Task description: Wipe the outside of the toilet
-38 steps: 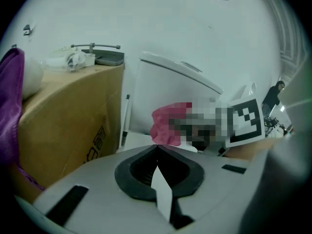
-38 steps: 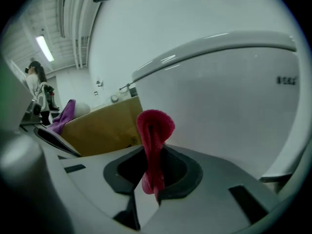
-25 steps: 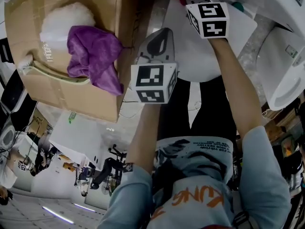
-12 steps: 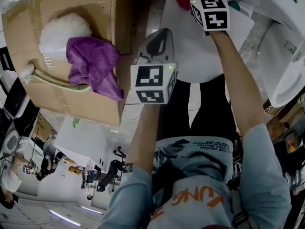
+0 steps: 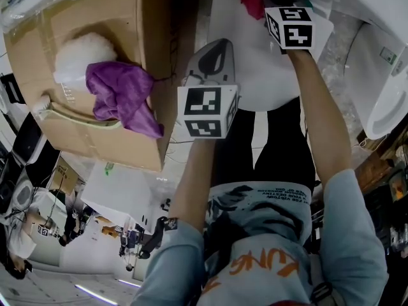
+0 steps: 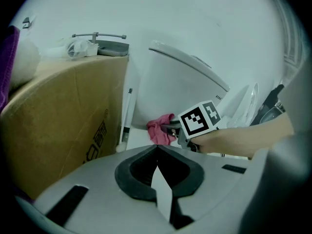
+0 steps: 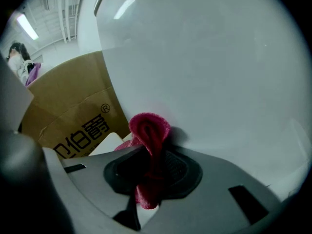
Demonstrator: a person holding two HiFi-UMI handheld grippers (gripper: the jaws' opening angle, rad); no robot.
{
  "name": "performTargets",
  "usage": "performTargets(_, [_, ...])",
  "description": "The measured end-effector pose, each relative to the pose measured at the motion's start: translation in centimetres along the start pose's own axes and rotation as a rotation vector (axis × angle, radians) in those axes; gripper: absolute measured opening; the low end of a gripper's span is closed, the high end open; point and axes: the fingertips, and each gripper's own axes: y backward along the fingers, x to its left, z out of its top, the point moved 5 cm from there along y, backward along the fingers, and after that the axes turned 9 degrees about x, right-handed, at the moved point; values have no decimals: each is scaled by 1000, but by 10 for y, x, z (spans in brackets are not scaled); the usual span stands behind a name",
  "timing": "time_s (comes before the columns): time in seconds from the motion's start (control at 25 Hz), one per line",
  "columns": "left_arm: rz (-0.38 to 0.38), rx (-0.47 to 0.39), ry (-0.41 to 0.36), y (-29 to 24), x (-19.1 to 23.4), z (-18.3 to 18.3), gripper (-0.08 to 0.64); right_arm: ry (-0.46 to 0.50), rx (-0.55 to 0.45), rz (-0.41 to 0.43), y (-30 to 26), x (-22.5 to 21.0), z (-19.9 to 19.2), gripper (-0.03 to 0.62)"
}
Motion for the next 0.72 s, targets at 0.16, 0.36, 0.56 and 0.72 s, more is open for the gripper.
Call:
performTargets(0.16, [-12, 8, -25, -4, -11, 3, 26, -50, 4, -23, 10, -19, -12, 83])
performTargets(0.36, [-22, 14, -54, -8, -24, 8, 26, -101, 11, -66, 27, -49, -31, 83])
performTargets(0.56, [-40, 26, -84, -13, -41, 9, 26, -160, 19, -117, 46, -81, -54, 84])
performTargets(0.72, [-60, 31, -110, -16, -53, 10, 26, -228, 25, -172, 62, -109, -72, 84])
